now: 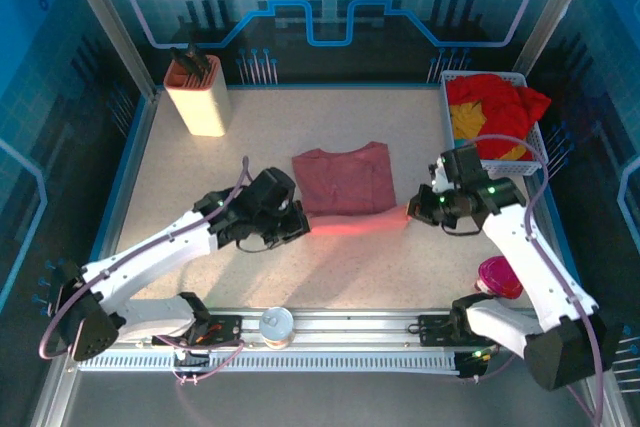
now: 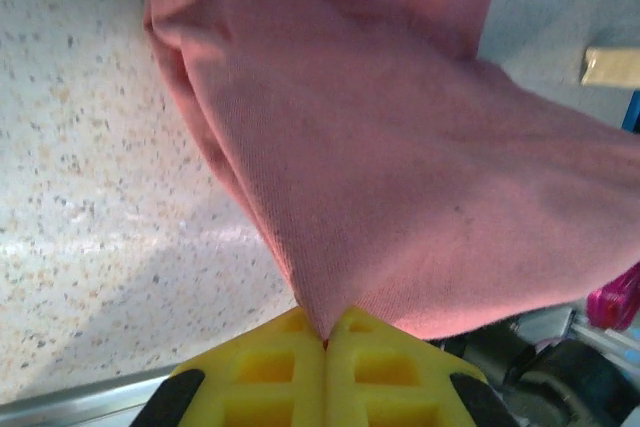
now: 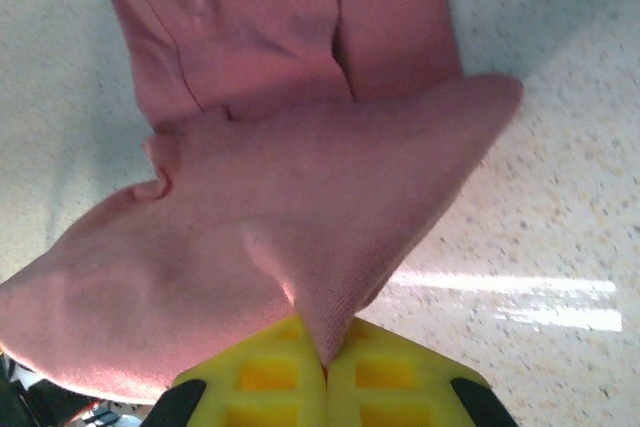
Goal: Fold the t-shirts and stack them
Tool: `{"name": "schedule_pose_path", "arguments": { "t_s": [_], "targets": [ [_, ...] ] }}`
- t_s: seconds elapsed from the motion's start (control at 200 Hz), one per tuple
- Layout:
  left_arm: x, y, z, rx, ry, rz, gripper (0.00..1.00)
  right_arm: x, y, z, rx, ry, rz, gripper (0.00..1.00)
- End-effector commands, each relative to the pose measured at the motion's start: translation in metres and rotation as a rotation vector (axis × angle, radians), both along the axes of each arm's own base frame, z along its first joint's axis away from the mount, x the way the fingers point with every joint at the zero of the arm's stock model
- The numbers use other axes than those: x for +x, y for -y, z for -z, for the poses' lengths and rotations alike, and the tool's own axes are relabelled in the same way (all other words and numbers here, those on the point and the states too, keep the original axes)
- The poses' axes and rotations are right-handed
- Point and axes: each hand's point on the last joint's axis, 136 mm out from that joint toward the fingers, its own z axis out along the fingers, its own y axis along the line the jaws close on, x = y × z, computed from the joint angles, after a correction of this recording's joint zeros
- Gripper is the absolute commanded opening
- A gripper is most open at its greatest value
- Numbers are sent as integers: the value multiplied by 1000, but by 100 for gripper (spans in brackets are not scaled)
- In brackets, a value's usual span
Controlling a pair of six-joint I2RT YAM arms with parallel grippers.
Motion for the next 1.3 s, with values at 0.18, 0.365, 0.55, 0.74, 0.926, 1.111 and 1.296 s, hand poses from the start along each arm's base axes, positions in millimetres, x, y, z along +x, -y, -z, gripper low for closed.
{"name": "schedule_pose_path", "arguments": {
  "t_s": [0.18,0.365,0.55,0.74,0.926,1.111,1.296],
  "targets": [
    [40,-2,-14,-10,18,31,0,58,-27,-29,99,91,-47,0],
    [65,-10,-20,-17,51,9,0,73,-33,-27,148,78,-41,0],
    [92,-13,-30,-38,90,-13,0,84,-33,-22,192,51,-29,0],
    [118,-5,-40,-49,119,-2,0,100,-31,-20,247,35,-10,0],
    [139,2,-43,-63,127,6,0,114,-36,-21,320,12,2,0],
    [135,-2,-39,-61,116,4,0,109,-34,-24,320,19,14,0],
    [116,-10,-31,-70,95,-5,0,90,-40,-17,367,-3,23,0]
  ]
}}
